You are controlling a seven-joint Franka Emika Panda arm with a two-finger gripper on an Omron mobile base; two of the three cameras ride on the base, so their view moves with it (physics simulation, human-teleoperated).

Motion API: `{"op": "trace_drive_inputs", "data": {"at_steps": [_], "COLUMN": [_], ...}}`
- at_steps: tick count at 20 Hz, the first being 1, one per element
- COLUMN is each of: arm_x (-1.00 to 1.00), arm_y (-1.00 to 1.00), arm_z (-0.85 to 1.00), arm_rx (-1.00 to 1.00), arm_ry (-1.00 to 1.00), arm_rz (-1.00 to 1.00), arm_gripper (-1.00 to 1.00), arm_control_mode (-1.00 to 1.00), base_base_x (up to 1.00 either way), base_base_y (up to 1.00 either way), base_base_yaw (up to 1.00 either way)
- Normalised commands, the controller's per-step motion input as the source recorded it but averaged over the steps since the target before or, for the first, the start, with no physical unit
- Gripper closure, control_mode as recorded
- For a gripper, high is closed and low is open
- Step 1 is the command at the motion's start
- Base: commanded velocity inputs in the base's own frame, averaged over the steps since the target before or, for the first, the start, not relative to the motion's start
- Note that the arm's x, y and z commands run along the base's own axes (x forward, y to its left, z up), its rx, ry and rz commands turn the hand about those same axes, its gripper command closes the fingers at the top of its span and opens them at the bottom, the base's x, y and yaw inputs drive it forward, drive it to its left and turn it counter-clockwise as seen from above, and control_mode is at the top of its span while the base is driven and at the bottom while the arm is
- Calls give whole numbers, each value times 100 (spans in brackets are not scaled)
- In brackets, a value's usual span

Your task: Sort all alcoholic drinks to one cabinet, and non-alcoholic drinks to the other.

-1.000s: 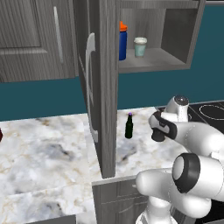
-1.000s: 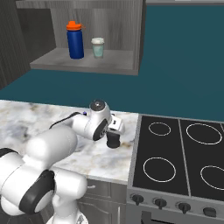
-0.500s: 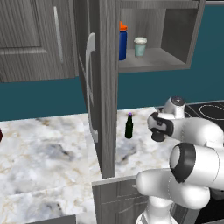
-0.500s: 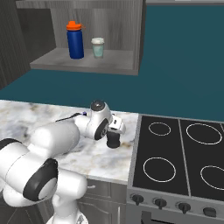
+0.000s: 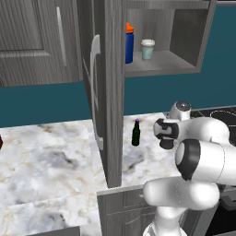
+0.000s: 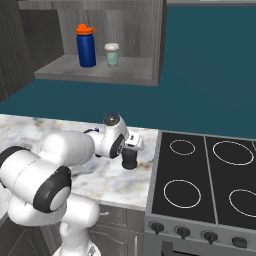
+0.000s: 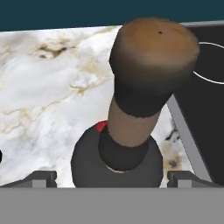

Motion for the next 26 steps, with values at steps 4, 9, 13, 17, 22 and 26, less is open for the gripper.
{"op": "trace_drive_inputs", "data": {"at_steps": [4, 9, 13, 17, 22, 26], "arm_x": [25, 14, 13, 4, -7, -28], "arm_y": [-8, -18, -16, -9, 0, 0], "arm_z": [-11, -8, -11, -18, -12, -4], "arm_rx": [0, 0, 0, 0, 0, 0], "arm_ry": [0, 0, 0, 0, 0, 0], "arm_rz": [0, 0, 0, 0, 0, 0], "arm_gripper": [-100, -100, -100, -100, 100, 100], "arm_control_mode": [-100, -100, -100, -100, -100, -100], "base_base_x": [0, 0, 0, 0, 0, 0], "base_base_y": [0, 0, 0, 0, 0, 0], "base_base_yaw": [0, 0, 0, 0, 0, 0]}}
